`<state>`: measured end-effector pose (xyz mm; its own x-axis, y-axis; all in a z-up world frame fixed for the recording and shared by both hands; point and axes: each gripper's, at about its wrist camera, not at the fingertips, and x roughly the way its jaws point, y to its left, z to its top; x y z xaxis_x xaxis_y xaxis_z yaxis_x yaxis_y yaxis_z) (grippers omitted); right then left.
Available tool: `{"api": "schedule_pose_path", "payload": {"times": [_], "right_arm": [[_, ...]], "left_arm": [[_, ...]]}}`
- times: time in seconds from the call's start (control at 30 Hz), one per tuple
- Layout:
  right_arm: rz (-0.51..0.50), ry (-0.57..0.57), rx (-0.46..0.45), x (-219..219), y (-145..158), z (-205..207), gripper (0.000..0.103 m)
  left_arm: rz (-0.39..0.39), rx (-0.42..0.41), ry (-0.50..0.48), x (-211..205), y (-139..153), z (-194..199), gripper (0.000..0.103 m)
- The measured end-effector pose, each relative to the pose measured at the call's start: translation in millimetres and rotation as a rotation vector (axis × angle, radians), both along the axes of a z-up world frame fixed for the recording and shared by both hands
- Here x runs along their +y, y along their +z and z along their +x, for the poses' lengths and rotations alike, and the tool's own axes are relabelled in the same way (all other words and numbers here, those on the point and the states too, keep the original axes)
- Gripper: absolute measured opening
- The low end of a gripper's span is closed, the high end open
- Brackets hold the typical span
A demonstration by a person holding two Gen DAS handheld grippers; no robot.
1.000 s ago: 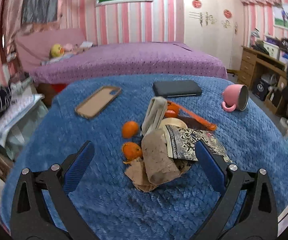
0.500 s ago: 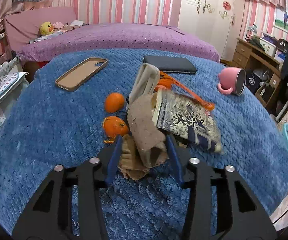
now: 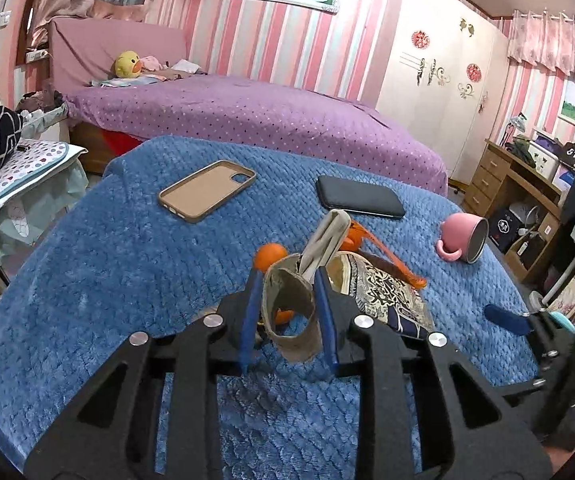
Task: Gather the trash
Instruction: 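Grasp the brown paper tube with the left tool while the right tool grasps the printed snack packet, then carry the paper tube and snack packet with both tools over the wastebasket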
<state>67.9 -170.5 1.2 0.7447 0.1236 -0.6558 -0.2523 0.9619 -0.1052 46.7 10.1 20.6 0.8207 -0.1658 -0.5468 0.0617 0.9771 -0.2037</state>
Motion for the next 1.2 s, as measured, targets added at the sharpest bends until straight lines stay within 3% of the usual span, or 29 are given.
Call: {"api": "schedule_pose_path", "payload": {"times": [0.1, 0.17, 0.23, 0.33, 0.43, 0.63, 1.2], "right_arm": [[-0.066, -0.003, 0.006, 12, -10, 11, 0.087], [-0.11, 0.001, 0.008, 18, -13, 17, 0.073], [-0.125, 0.015, 0.028, 21, -18, 24, 0.03], [-0.031, 0.029, 0.007, 14, -2, 20, 0.007], [0.083, 0.042, -0.066, 5, 28, 3, 0.004], [0.212, 0.077, -0.154, -10, 66, -25, 0.002], [0.242, -0.002, -0.246, -66, 91, -55, 0.002]], "left_arm": [[-0.014, 0.003, -0.009, 2, -1, 2, 0.025], [-0.027, 0.0, -0.014, 5, -1, 2, 0.024], [-0.039, -0.01, -0.02, 8, 1, 1, 0.024], [-0.06, -0.028, -0.021, 14, 6, -3, 0.024], [-0.094, -0.051, -0.019, 21, 13, -7, 0.024], [-0.114, -0.08, -0.014, 23, 20, -13, 0.024], [-0.095, -0.137, -0.066, -29, 42, -34, 0.024]]}}
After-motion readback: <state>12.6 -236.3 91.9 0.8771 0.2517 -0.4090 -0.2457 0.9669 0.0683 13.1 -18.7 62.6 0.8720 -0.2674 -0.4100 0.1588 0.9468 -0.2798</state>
